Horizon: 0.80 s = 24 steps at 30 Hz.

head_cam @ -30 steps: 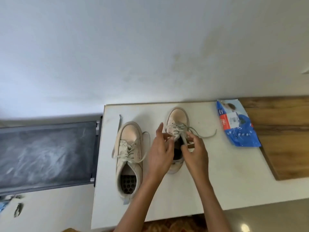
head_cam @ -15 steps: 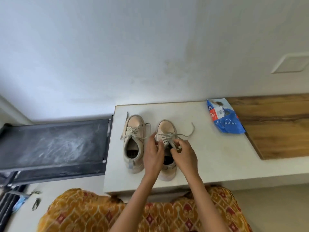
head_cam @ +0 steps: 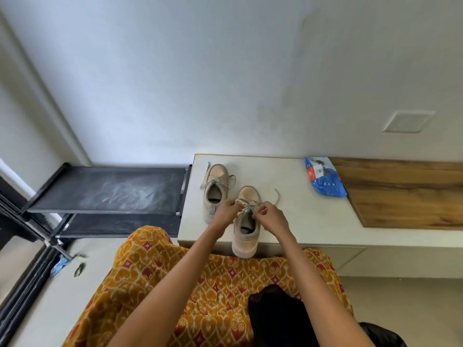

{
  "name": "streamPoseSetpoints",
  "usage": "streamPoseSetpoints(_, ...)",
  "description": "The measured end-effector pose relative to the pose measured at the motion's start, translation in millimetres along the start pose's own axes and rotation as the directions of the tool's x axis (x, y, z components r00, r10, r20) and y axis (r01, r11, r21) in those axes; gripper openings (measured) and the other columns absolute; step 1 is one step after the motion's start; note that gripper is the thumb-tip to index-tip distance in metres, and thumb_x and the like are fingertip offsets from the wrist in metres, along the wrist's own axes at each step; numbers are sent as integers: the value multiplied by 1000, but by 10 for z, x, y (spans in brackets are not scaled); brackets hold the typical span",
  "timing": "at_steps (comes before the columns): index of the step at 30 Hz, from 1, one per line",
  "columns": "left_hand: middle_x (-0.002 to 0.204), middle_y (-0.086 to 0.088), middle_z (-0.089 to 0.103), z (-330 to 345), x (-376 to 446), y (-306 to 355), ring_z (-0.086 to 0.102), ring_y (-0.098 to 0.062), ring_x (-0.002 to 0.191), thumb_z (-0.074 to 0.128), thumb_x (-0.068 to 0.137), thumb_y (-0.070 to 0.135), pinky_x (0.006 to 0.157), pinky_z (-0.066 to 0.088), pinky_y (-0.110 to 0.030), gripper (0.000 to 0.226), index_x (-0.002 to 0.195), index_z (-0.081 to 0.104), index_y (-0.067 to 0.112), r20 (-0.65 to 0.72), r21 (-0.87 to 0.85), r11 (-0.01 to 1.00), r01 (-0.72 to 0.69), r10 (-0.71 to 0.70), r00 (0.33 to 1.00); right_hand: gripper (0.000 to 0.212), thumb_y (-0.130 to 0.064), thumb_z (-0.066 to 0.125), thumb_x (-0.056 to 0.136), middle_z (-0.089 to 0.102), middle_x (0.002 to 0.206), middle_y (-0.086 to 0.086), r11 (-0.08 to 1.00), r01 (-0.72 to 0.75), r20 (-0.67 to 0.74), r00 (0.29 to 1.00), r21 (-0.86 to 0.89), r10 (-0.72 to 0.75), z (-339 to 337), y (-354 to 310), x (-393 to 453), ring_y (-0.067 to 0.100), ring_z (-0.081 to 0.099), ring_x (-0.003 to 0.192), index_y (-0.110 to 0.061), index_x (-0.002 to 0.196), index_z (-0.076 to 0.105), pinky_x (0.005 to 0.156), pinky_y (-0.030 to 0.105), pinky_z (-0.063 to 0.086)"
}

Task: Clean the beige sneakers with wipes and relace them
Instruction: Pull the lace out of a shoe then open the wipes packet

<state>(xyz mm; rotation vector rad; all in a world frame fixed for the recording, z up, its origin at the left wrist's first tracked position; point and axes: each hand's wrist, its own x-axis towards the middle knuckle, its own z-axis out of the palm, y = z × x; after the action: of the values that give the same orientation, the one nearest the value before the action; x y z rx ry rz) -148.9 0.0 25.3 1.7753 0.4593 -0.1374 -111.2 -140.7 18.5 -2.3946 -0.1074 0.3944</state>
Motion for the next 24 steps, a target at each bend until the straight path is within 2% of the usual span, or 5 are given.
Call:
streamPoseSetpoints(7, 88, -2, 60, -135, 166, 213, 54, -11, 73, 54, 92, 18, 63, 41, -22, 5, 88, 55, 16, 162, 108, 993, -43, 25, 986, 4, -24, 58, 82, 64, 90, 2, 999, 36, -32, 999, -21, -36, -251, -144, 285, 23, 62, 85, -20, 84, 57, 78, 41, 55)
streamPoseSetpoints(10, 94, -5, 60, -118, 252, 168, 56, -12, 75, 56, 91, 17, 62, 43, -21, 14, 104, 52, 14, 154, 145, 989, -38, 15, 988, 18, -21, 55, 85, 64, 106, 8, 998, 23, -22, 999, -60, -24, -234, -102, 443, 27, 61, 94, -19, 102, 58, 82, 43, 54)
streamPoseSetpoints(16, 113, -2, 56, -30, 347, 48, 56, -18, 100, 56, 91, 19, 90, 48, -36, 43, 130, 39, 18, -18, 122, 986, -114, 117, 993, 49, -10, 47, 89, 58, 123, 15, 929, 22, 128, 991, -370, 27, -45, 122, 598, 31, 60, 104, -18, 137, 40, 84, 39, 52)
streamPoseSetpoints(20, 112, -3, 56, -38, 430, 36, 57, -18, 99, 55, 91, 17, 90, 50, -38, 39, 128, 42, 17, 16, 123, 983, -139, 138, 990, 23, -26, 55, 90, 66, 108, 9, 921, -32, 96, 993, -388, 75, -33, 227, 662, 25, 62, 95, -13, 107, 62, 69, 31, 48)
streamPoseSetpoints(24, 111, -3, 58, -32, 472, 58, 59, -16, 96, 55, 92, 16, 86, 52, -37, 36, 127, 45, 17, -29, 87, 981, -173, 177, 984, 21, -29, 62, 84, 65, 84, 8, 950, -37, 154, 984, -311, 88, -218, 100, 681, 23, 62, 78, -8, 85, 66, 67, 33, 51)
